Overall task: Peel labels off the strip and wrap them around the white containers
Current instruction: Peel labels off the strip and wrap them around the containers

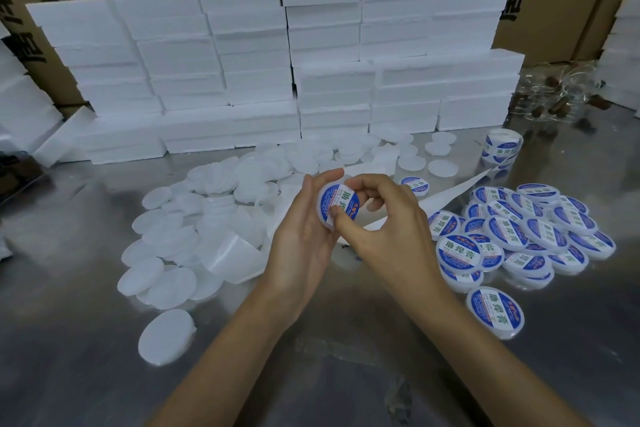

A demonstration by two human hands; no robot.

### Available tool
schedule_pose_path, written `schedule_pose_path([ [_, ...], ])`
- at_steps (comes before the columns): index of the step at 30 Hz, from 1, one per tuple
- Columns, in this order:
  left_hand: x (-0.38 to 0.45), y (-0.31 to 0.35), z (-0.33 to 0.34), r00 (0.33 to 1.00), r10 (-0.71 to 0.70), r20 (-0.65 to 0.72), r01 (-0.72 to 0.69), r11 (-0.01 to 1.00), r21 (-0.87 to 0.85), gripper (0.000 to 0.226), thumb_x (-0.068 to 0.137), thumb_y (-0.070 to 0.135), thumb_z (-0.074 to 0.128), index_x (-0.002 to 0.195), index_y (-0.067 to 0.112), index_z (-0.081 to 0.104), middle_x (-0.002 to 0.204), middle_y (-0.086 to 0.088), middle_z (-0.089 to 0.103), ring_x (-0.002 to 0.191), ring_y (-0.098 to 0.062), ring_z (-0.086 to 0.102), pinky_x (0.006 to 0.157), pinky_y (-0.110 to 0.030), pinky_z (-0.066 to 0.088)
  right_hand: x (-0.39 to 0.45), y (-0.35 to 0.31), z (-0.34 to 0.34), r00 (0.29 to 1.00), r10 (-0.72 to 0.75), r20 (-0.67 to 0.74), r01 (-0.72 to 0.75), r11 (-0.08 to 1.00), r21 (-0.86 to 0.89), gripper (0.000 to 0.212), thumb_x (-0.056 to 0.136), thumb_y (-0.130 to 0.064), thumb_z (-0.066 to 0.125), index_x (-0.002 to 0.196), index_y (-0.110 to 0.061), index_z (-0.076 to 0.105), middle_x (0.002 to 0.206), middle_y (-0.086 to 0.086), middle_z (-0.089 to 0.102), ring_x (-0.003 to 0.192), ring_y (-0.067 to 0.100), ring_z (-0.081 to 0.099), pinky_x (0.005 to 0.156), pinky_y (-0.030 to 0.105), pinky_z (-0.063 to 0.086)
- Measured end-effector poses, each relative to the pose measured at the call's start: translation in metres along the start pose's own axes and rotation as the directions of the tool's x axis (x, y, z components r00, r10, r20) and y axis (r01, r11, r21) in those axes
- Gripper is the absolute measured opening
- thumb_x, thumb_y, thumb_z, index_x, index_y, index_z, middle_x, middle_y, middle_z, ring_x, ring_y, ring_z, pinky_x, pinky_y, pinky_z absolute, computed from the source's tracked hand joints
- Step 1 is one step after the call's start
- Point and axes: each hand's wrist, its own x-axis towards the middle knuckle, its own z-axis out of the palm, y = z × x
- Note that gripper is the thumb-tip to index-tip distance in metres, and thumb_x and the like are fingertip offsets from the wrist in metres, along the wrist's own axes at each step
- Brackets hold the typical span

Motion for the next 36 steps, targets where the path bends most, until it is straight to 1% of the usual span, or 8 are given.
schedule_pose_path([
  [4, 0.001, 0.000, -0.001, 0.998, -0.043, -0.053, 0.040, 0.998, -0.058, 0.055, 0.105, 0.041, 0.033, 0.138, 0.003, 0.053, 0.129, -0.017, 0.064, 0.123, -0.028, 0.061, 0.104, -0.034, 0.048, -0.001, 0.004, 0.004, 0.998, -0.041, -0.044, 0.038, 0.996, -0.086, 0.052, 0.078, -0.038, 0.077, 0.124, -0.028, 0.055, 0.110, -0.013, 0.054, 0.100, 0.001, 0.046, 0.073, 0.018, 0.044],
  [7, 0.003, 0.003, -0.003, 0.993, -0.093, -0.077, 0.075, 0.977, -0.201, 0.057, 0.105, 0.043, 0.034, 0.139, 0.000, 0.051, 0.136, -0.024, 0.060, 0.131, -0.036, 0.056, 0.112, -0.042, 0.041, 0.006, 0.010, -0.005, 0.997, 0.073, -0.022, -0.075, 0.991, -0.111, 0.094, 0.066, -0.064, 0.076, 0.144, -0.038, 0.028, 0.126, -0.012, 0.041, 0.113, 0.008, 0.049, 0.076, 0.034, 0.051],
  [9, 0.004, 0.003, -0.003, 0.990, -0.125, -0.058, 0.106, 0.960, -0.261, 0.058, 0.105, 0.045, 0.034, 0.139, 0.001, 0.051, 0.134, -0.026, 0.061, 0.131, -0.039, 0.055, 0.112, -0.043, 0.041, 0.007, 0.013, -0.009, 0.994, 0.106, 0.010, -0.104, 0.988, -0.116, 0.100, 0.060, -0.078, 0.066, 0.143, -0.040, 0.026, 0.127, -0.014, 0.042, 0.114, 0.009, 0.050, 0.078, 0.034, 0.050],
  [14, -0.001, 0.001, 0.001, 0.975, -0.216, 0.050, 0.219, 0.906, -0.363, 0.060, 0.099, 0.048, 0.040, 0.135, 0.003, 0.056, 0.134, -0.022, 0.061, 0.130, -0.037, 0.056, 0.108, -0.045, 0.047, 0.001, 0.013, 0.000, 0.995, 0.044, 0.089, -0.033, 0.992, -0.125, 0.077, 0.062, -0.087, 0.057, 0.127, -0.047, 0.045, 0.108, -0.027, 0.053, 0.101, -0.006, 0.050, 0.077, 0.021, 0.046],
  [18, -0.002, 0.000, 0.001, 0.965, -0.230, 0.122, 0.260, 0.882, -0.393, 0.055, 0.101, 0.047, 0.039, 0.128, 0.005, 0.061, 0.124, -0.019, 0.066, 0.113, -0.032, 0.066, 0.090, -0.038, 0.058, 0.001, 0.015, 0.001, 0.993, 0.090, 0.070, -0.084, 0.992, -0.092, 0.048, 0.071, -0.081, 0.057, 0.095, -0.040, 0.054, 0.079, -0.022, 0.067, 0.076, 0.000, 0.064, 0.067, 0.037, 0.055],
  [27, -0.002, 0.000, 0.004, 0.951, -0.207, 0.230, 0.275, 0.906, -0.322, 0.043, 0.102, 0.031, 0.039, 0.134, 0.005, 0.051, 0.121, -0.016, 0.060, 0.107, -0.027, 0.065, 0.095, -0.033, 0.052, 0.002, 0.016, 0.000, 0.998, 0.056, -0.039, -0.056, 0.998, 0.018, 0.039, 0.094, -0.060, 0.042, 0.091, -0.028, 0.064, 0.063, -0.007, 0.065, 0.060, 0.013, 0.063, 0.054, 0.042, 0.054],
  [32, 0.001, -0.007, 0.004, 0.963, -0.156, 0.219, 0.204, 0.955, -0.217, 0.043, 0.088, 0.010, 0.049, 0.130, 0.003, 0.056, 0.118, -0.010, 0.070, 0.104, -0.019, 0.070, 0.084, -0.027, 0.058, 0.002, 0.021, 0.000, 0.996, 0.056, -0.064, -0.054, 0.998, 0.019, 0.038, 0.104, -0.045, 0.038, 0.077, -0.029, 0.060, 0.059, -0.007, 0.061, 0.057, 0.011, 0.060, 0.055, 0.044, 0.050],
  [36, 0.004, -0.006, 0.000, 0.996, 0.006, 0.088, 0.002, 0.996, -0.091, 0.037, 0.097, -0.001, 0.048, 0.131, 0.011, 0.055, 0.125, -0.012, 0.068, 0.114, -0.023, 0.067, 0.093, -0.029, 0.056, 0.003, 0.020, -0.001, 0.993, 0.111, 0.033, -0.113, 0.992, 0.054, 0.045, 0.092, -0.071, 0.025, 0.117, -0.043, 0.050, 0.076, -0.014, 0.066, 0.068, 0.004, 0.064, 0.066, 0.035, 0.050],
])
